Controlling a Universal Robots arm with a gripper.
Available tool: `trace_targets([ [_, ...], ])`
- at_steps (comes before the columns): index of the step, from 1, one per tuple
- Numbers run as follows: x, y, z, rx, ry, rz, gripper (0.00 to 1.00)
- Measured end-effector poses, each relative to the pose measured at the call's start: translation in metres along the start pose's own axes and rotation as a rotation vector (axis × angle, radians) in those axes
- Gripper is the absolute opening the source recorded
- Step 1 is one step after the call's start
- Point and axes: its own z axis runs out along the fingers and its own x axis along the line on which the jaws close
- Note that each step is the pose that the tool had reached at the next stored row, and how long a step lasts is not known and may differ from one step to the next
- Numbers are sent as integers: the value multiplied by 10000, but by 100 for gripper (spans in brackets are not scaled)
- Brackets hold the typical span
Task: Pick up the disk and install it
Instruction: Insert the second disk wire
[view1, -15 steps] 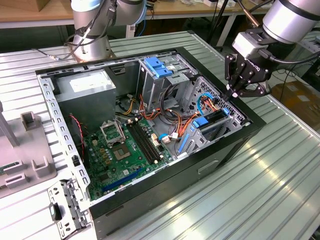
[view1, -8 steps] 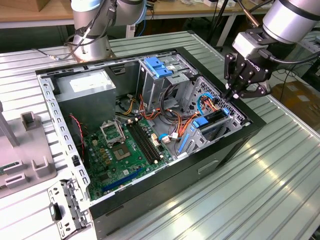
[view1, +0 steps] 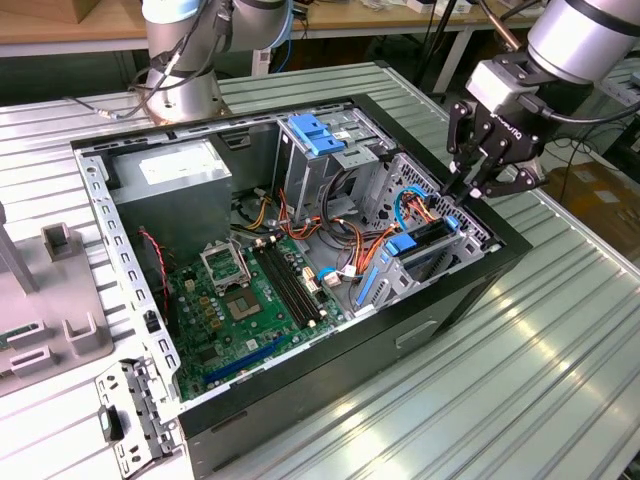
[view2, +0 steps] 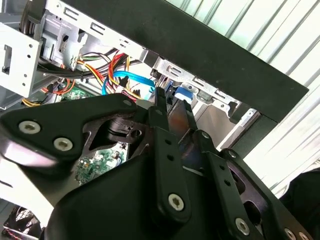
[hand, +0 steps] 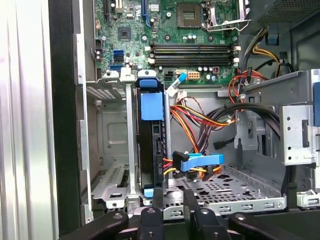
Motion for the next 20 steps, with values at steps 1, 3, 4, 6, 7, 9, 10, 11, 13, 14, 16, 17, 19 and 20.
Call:
trace_targets([
  [1, 1, 18, -1, 2, -2, 0, 30],
  [3, 6, 115, -2, 18, -2, -3, 30],
  [4, 9, 180, -2, 25, -6, -3, 30],
  [6, -18, 220, 1, 26, -7, -2, 30],
  [7, -33, 224, 2, 25, -8, -3, 30],
  [9, -61, 225, 5, 25, -8, -4, 30],
  [10, -69, 226, 6, 25, -8, -4, 30],
  [11, -72, 226, 6, 25, -7, -4, 30],
  [13, -73, 230, 6, 25, -20, -3, 30],
  [14, -70, 260, 5, 22, -69, -4, 30],
  [16, -62, 294, 6, 18, -138, -4, 30],
  [17, -50, 297, 11, 17, -160, -4, 30],
  [19, -31, 296, 28, 16, -172, -5, 30],
  [20, -15, 296, 48, 16, -175, -5, 30],
])
